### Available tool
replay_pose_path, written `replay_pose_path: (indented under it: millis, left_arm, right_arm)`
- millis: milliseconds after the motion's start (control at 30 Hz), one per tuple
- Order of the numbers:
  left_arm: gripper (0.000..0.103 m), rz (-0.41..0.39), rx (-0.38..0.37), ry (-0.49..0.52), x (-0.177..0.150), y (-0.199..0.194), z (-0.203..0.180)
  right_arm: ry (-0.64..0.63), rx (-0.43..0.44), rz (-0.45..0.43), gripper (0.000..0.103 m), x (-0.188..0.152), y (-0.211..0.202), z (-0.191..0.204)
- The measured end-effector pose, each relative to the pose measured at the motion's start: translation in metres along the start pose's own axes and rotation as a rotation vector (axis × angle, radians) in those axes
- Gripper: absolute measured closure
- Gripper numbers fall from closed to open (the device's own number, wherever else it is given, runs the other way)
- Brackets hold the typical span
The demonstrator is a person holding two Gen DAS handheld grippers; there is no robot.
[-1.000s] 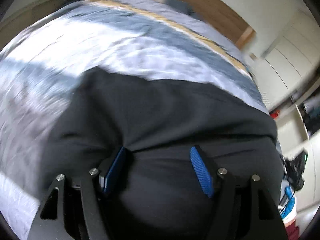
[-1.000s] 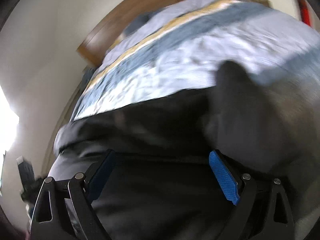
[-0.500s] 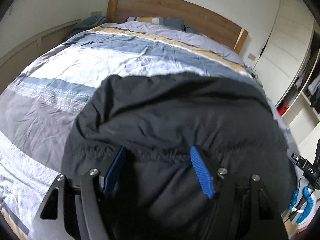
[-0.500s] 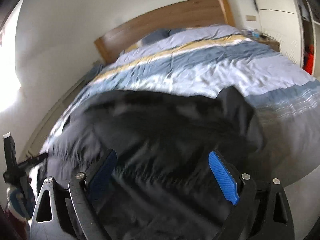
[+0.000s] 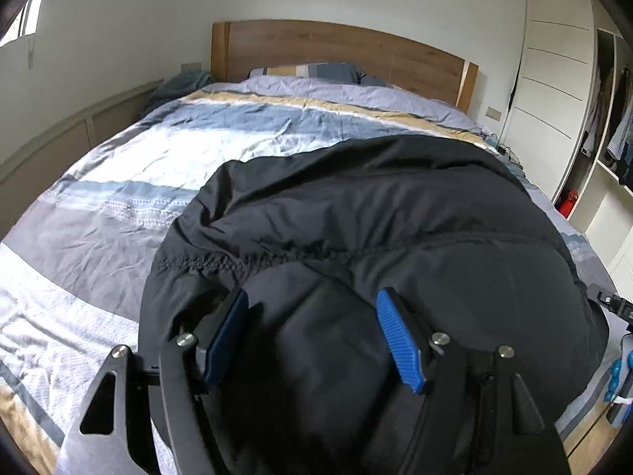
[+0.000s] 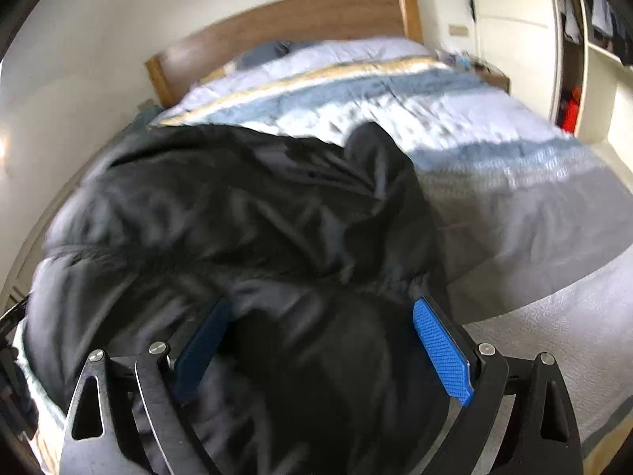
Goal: Fold large clothes
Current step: 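Press the folded jacket flat with both tools, then withdraw both tools from the folded black jacket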
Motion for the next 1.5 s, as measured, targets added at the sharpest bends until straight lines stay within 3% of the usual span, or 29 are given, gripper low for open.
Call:
replay_pose_path:
  millis: [200,600,967,1167,1267,1500]
  left_arm:
    - [0.037,0.011,0.004,0.018,-0.012,-0.005,-0.008]
    - [0.037,0.040,0.055,0.051,-0.032,-0.011,-0.011]
    - [0.037,0.065,0.087,0.081,-0.043,-0.045,-0.013]
    - [0.037,0.072,0.106,0.076,-0.048,-0.077,-0.001]
    - [0.037,0.114,0.104,0.075,-0.059,-0.092,0.012]
    - [0.035,0.194,0.135,0.019,-0.097,-0.124,0.065]
  right_arm:
    - [-0.072,0.064,0.029,0.009,-0.019,0.007,0.038]
    - [-0.045,0.061,0.070,0.008,-0.044,0.004,0.032]
    - [-0.022,0.038,0.138,0.008,-0.070,-0.021,0.023]
    - [0.026,0.010,0.164,0.006,-0.086,-0.047,0.009]
    - [0.053,0.000,0.149,0.001,-0.094,-0.070,0.000]
    - [0.120,-0.017,0.107,0.000,-0.116,-0.121,-0.030]
Point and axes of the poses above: each gripper's, at about its wrist camera, not at the fingertips, and y roughly the way its jaws point, z to its left, x to its top, the point moved 7 cm from there along y, roughly the way its jaws point, and after that the axes turned 8 degrees about -y, right-handed, at the moved point
